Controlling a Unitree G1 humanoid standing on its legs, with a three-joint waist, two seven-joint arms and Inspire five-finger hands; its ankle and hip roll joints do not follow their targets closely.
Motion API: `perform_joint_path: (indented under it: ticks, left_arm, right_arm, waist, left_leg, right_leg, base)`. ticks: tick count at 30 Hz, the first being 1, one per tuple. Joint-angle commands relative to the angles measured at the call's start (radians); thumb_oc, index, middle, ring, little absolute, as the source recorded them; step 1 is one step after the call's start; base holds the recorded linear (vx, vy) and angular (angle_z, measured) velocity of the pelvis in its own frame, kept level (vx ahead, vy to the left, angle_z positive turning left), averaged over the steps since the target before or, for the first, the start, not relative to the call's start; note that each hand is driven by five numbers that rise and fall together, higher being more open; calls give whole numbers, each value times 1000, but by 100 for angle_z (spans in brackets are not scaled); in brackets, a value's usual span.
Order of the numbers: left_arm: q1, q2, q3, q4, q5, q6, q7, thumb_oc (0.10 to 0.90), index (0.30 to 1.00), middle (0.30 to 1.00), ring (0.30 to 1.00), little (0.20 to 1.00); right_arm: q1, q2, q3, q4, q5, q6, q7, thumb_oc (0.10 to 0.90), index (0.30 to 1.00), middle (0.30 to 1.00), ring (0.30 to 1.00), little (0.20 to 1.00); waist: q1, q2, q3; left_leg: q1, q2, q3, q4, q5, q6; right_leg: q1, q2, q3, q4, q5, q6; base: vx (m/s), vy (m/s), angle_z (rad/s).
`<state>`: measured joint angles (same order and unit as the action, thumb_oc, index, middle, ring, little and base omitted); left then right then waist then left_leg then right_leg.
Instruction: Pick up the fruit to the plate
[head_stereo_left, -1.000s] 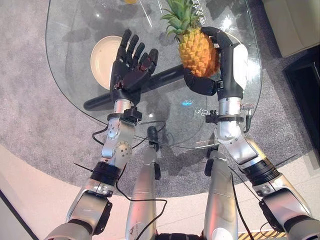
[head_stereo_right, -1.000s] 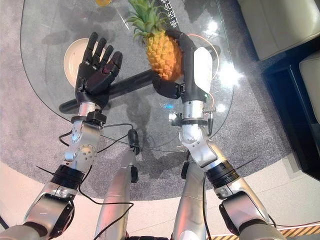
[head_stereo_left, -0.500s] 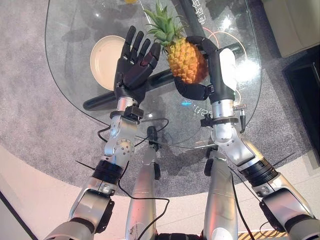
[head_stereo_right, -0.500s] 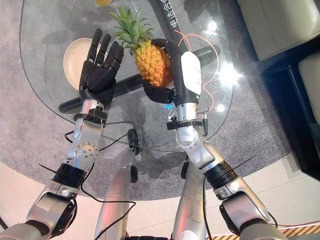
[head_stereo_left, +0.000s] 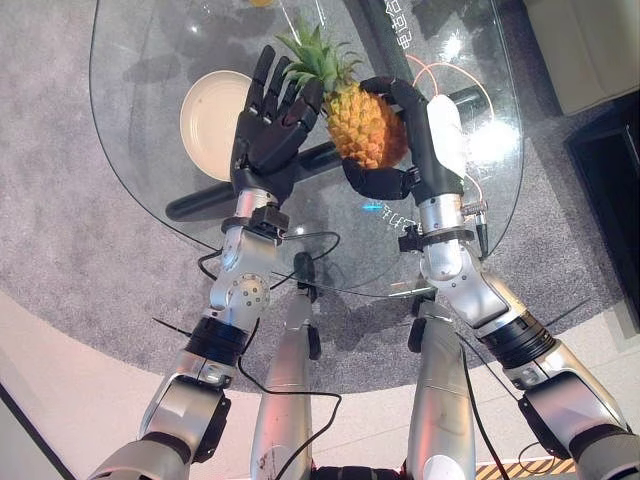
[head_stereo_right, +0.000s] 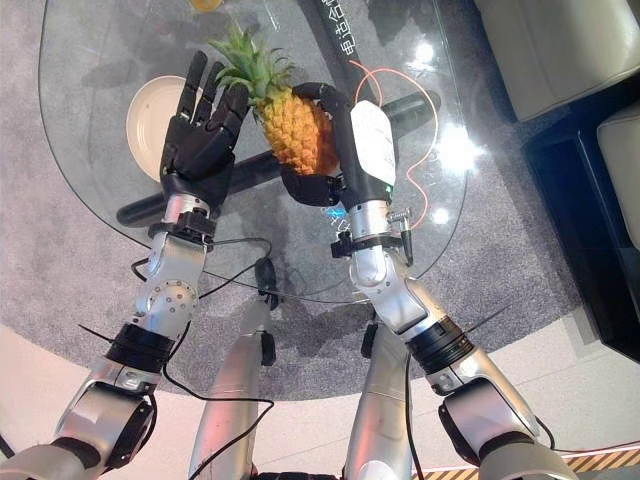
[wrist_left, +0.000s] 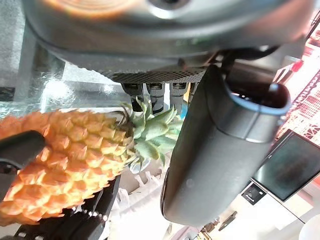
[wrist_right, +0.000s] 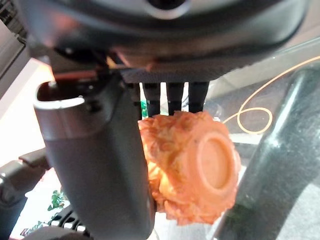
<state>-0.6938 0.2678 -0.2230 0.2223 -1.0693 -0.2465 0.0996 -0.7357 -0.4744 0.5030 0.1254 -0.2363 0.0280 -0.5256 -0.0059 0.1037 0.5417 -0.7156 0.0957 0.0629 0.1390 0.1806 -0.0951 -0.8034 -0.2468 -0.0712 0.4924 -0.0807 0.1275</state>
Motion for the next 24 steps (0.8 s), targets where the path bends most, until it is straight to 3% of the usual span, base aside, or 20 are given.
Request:
perform_joint_path:
  ticks: [1,15,24]
  left_arm:
    - [-142,-14,-57,-113,11,-16,-49,800,900,900,900,900]
    - [-146,-19,-79,-121,32,9,-13,800,900,900,900,900]
    - [-152,-16,-77,-113,26,20,22,800,900,900,900,900]
  right_arm:
    - [-209,55,55,-217,-37,-97,8,100,300,300,300,200]
    - [-225,54,82,-231,-56,-84,15,100,300,300,300,200]
    - [-257,34,103,-244,-158,-89,30,100,300,300,300,200]
  waist:
    - [4,-19,-22]
    - [9,-20,-22]
    - [13,-20,-22]
  left_leg:
    - [30,-52,32,61,-115,25]
    - [31,-54,31,54,-110,27]
    - [33,-55,29,56,-110,26]
  right_leg:
    - [83,21,-73,-194,106,-6]
    - [87,20,-79,-200,112,-3]
    - [91,18,-83,-201,112,0]
  base:
    - [0,0,0]
    - [0,0,0]
    - [0,0,0]
